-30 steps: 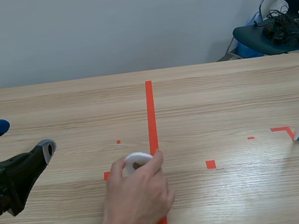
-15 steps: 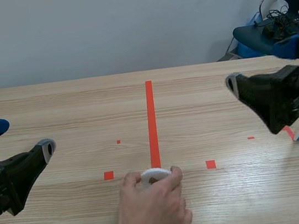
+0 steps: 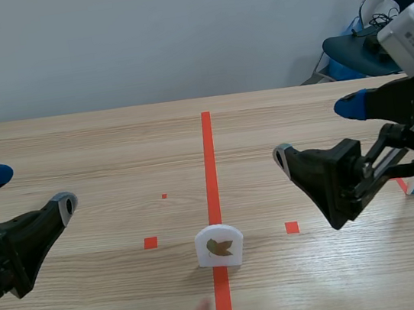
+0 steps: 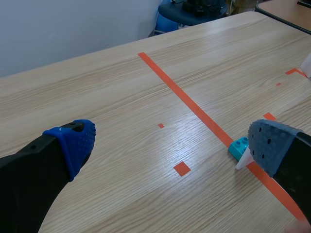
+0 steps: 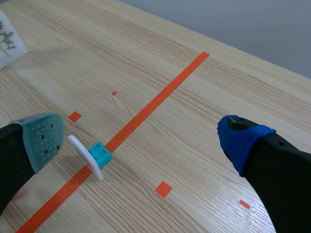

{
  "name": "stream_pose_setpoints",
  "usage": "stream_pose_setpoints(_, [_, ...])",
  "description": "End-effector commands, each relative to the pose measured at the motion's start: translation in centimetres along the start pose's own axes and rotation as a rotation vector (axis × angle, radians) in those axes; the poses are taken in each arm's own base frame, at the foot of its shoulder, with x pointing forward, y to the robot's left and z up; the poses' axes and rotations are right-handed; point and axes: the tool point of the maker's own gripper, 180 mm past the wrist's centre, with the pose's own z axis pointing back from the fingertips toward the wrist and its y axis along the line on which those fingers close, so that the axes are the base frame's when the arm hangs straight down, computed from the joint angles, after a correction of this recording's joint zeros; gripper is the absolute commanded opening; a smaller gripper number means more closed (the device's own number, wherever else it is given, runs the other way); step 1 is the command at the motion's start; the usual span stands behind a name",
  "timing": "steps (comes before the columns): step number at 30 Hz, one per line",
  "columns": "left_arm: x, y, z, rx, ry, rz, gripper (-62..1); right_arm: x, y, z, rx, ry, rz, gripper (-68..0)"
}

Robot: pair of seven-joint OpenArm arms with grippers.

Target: Do the leaf sorting experiment

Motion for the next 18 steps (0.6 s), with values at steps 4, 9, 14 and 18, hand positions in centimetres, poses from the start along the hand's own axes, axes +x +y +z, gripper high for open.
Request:
stream_pose_setpoints(4, [1.2,0.0,-0.1,-0.005,-0.042,-0.004,1.4,0.9,-0.5,0.1,-0.007,-0.03,0.011,-1.9])
stream_pose_setpoints(9, [1.2,0.0,-0.1,-0.005,-0.042,-0.004,1.4,0.4,-0.5,0.1,-0.006,-0.006,0.01,-2.3])
stream_pose_setpoints(14, [1.2,0.0,-0.1,-0.005,-0.042,-0.004,1.4,-1.3,0.2,-0.1,0.015,0.053,-0.015,-2.3])
stream_pose_setpoints(18, [1.2,0.0,-0.1,-0.005,-0.042,-0.004,1.4,-3.8,1.5,-0.7,0.052,0.094,-0.042,-2.3])
